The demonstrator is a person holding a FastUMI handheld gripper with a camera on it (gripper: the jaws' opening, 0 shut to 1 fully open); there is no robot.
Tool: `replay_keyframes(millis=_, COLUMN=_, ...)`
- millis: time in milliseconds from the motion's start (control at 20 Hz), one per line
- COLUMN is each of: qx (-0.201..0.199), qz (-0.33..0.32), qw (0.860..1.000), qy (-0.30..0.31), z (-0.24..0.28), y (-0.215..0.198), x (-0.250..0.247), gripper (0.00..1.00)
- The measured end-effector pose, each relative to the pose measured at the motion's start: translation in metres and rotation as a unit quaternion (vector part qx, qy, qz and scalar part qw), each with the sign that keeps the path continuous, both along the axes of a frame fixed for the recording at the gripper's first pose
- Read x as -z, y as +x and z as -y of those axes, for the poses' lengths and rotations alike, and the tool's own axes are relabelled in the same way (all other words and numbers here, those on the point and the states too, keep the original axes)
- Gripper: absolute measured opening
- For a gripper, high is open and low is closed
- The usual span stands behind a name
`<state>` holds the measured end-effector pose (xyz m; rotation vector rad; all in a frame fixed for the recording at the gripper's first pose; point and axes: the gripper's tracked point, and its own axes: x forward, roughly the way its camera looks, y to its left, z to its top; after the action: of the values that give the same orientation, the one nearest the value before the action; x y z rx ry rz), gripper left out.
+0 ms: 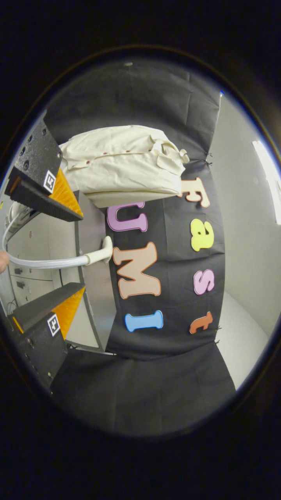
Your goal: Iron the clothes twice with a garment steamer, once on the left side and once on the right side.
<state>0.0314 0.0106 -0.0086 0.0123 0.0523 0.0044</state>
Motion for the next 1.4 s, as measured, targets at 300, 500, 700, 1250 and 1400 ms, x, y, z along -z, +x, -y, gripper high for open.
replay_keyframes(millis=300, qx=0.008, qz=-0.012, qw=1.000, qy=-0.001, z=-0.004, y=0.024, x=-0.004, gripper=0.96)
replay_keyframes(millis=500, qx=0.008, qz=-0.012, qw=1.000, qy=-0.007, z=-0.010, y=0.035, x=-0.007, gripper=0.96)
replay_keyframes(millis=700, qx=0.018, qz=-0.029, qw=0.999, qy=0.001, z=-0.012, y=0.054, x=-0.006, gripper=0.96)
replay_keyframes(millis=1250, qx=0.029, qz=-0.112, qw=0.993, qy=0.014, z=-0.007, y=0.174, x=-0.016, gripper=0.97)
replay_keyframes(millis=1400, qx=0.017, qz=-0.135, qw=0.991, qy=-0.008, z=-0.001, y=0.210, x=-0.022, gripper=0.96)
